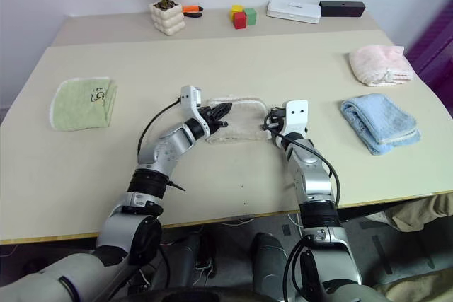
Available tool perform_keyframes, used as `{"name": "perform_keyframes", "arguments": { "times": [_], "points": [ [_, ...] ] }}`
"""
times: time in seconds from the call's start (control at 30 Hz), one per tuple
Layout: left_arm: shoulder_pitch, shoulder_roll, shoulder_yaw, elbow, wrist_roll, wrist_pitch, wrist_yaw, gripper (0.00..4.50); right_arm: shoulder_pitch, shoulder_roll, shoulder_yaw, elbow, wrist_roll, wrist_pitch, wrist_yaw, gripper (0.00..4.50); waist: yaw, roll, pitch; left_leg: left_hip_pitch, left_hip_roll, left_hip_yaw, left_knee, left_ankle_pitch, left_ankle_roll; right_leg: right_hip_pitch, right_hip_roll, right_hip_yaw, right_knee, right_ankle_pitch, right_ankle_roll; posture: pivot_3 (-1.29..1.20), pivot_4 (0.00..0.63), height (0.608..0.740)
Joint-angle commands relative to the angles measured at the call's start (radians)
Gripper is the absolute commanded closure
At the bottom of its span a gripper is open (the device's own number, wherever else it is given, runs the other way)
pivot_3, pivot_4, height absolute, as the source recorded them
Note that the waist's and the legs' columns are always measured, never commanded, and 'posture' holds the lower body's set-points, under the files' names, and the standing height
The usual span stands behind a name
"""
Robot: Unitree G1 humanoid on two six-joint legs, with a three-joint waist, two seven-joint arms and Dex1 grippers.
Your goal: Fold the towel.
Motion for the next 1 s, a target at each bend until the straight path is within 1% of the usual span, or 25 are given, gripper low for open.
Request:
{"name": "perform_keyframes", "arguments": {
  "times": [0.03, 0.1, 0.13, 0.17, 0.2, 0.23, 0.27, 0.4, 0.43, 0.5, 0.57, 0.67, 0.7, 0.87, 0.93, 1.0],
  "points": [
    [-0.011, -0.014, 0.035, -0.107, -0.09, 0.014, -0.041, 2.68, -0.034, -0.008, -0.059, -0.067, 0.084, 0.031, 0.028, 2.23, 0.004, 0.0, 0.0, 0.0, 0.0, 0.0, 0.0, 0.0, 0.0, 0.0, 0.0, 0.0, 0.0, 0.0, 0.0, 0.0, 0.15, 0.74],
    [-0.015, -0.011, 0.042, -0.128, -0.107, 0.018, -0.053, 1.64, -0.048, -0.024, -0.083, -0.075, 0.109, 0.052, 0.035, 1.16, 0.005, 0.0, 0.0, 0.0, 0.0, 0.0, 0.001, 0.0, 0.0, 0.0, 0.0, 0.0, 0.0, 0.0, 0.0, 0.0, 0.15, 0.74],
    [-0.016, -0.007, 0.045, -0.14, -0.121, 0.03, -0.059, 1.1, -0.066, -0.024, -0.127, -0.071, 0.158, 0.076, 0.025, 0.68, 0.005, 0.0, 0.0, 0.0, 0.0, 0.0, 0.002, 0.0, 0.001, 0.001, 0.0, 0.0, 0.0, 0.0, 0.0, 0.0, 0.15, 0.74],
    [-0.018, 0.003, 0.047, -0.148, -0.127, 0.035, -0.068, 0.64, -0.113, -0.018, -0.229, -0.058, 0.287, 0.127, -0.007, 0.22, 0.005, 0.0, 0.0, 0.0, 0.0, 0.0, 0.002, -0.001, 0.001, 0.001, 0.0, 0.0, 0.0, 0.0, 0.0, 0.0, 0.15, 0.74],
    [-0.022, 0.014, 0.05, -0.152, -0.133, 0.041, -0.073, 0.06, -0.151, -0.026, -0.303, -0.045, 0.379, 0.174, -0.023, 0.0, 0.007, 0.001, 0.0, 0.0, 0.0, 0.0, 0.003, -0.001, 0.001, 0.001, 0.0, 0.0, 0.0, 0.0, 0.0, 0.0, 0.15, 0.74],
    [-0.026, 0.025, 0.051, -0.151, -0.133, 0.04, -0.079, 0.02, -0.179, -0.041, -0.349, -0.038, 0.448, 0.229, -0.024, 0.0, 0.008, 0.001, 0.0, -0.001, -0.001, -0.001, 0.003, -0.001, 0.002, 0.001, -0.001, 0.0, 0.0, 0.0, 0.0, 0.0, 0.15, 0.74],
    [-0.028, 0.035, 0.051, -0.149, -0.132, 0.029, -0.09, 0.02, -0.195, -0.062, -0.363, -0.035, 0.483, 0.285, -0.013, 0.0, 0.007, 0.001, 0.0, -0.001, -0.001, -0.001, 0.004, -0.001, 0.002, 0.001, -0.001, 0.0, 0.0, 0.0, 0.0, 0.0, 0.15, 0.74],
    [-0.033, 0.067, 0.047, -0.15, -0.13, 0.019, -0.111, 0.02, -0.204, -0.16, -0.319, -0.036, 0.435, 0.344, 0.022, 0.0, 0.005, 0.001, 0.0, -0.001, 0.0, -0.001, 0.003, -0.003, 0.004, 0.001, -0.001, 0.0, 0.0, 0.0, 0.0, 0.0, 0.15, 0.74],
    [-0.033, 0.074, 0.047, -0.154, -0.137, 0.028, -0.116, 0.02, -0.208, -0.171, -0.318, -0.036, 0.443, 0.368, 0.018, 0.0, 0.004, 0.001, 0.0, -0.001, 0.0, -0.001, 0.003, -0.005, 0.007, 0.001, -0.001, 0.0, 0.0, 0.0, 0.0, 0.0, 0.15, 0.74],
    [-0.031, 0.093, 0.045, -0.17, -0.15, 0.04, -0.142, 0.02, -0.22, -0.158, -0.344, -0.065, 0.52, 0.439, 0.014, 0.0, 0.004, 0.001, 0.0, -0.001, 0.0, 0.0, 0.003, -0.004, 0.007, 0.001, -0.001, 0.0, 0.0, 0.0, 0.0, 0.0, 0.15, 0.74],
    [-0.024, 0.13, 0.031, -0.19, -0.144, 0.047, -0.189, 0.02, -0.207, -0.158, -0.313, -0.131, 0.568, 0.539, 0.032, 0.0, 0.002, 0.001, 0.001, -0.001, 0.0, 0.0, 0.003, -0.004, 0.006, 0.001, -0.001, 0.0, 0.0, 0.0, 0.0, 0.0, 0.15, 0.74],
    [0.0, 0.227, 0.012, -0.229, -0.133, 0.033, -0.312, 0.02, -0.144, -0.2, -0.173, -0.22, 0.557, 0.671, 0.109, 0.0, 0.0, 0.001, 0.0, -0.001, 0.0, 0.001, 0.003, -0.002, 0.002, 0.0, -0.001, 0.0, 0.001, 0.0, 0.0, 0.0, 0.15, 0.74],
    [0.01, 0.259, 0.005, -0.24, -0.132, 0.028, -0.357, 0.02, -0.129, -0.209, -0.145, -0.235, 0.554, 0.694, 0.124, 0.0, -0.001, 0.002, 0.0, -0.001, 0.0, 0.001, 0.003, -0.002, 0.002, 0.0, -0.001, 0.0, 0.001, 0.0, 0.0, 0.0, 0.15, 0.74],
    [0.074, 0.408, 0.003, -0.287, -0.131, -0.011, -0.534, 0.02, -0.102, -0.219, -0.092, -0.257, 0.551, 0.773, 0.148, 0.0, 0.006, 0.002, 0.0, -0.002, 0.0, 0.001, 0.003, -0.002, 0.002, -0.001, -0.001, 0.0, 0.001, 0.0, 0.0, 0.0, 0.15, 0.74],
    [0.112, 0.472, 0.002, -0.314, -0.12, -0.034, -0.6, 0.02, -0.11, -0.219, -0.067, -0.229, 0.52, 0.78, 0.143, 0.0, 0.005, 0.002, 0.0, -0.002, 0.0, 0.001, 0.003, -0.002, 0.002, -0.002, -0.002, 0.0, 0.0, 0.0, -0.001, 0.0, 0.15, 0.74],
    [0.145, 0.518, 0.002, -0.347, -0.134, -0.013, -0.635, 0.02, -0.125, -0.222, -0.05, -0.186, 0.486, 0.779, 0.135, 0.0, 0.005, 0.002, 0.0, -0.002, 0.0, 0.001, 0.003, -0.004, 0.0, -0.002, -0.002, 0.0, -0.001, 0.0, -0.001, 0.0, 0.15, 0.74]
  ]
}}
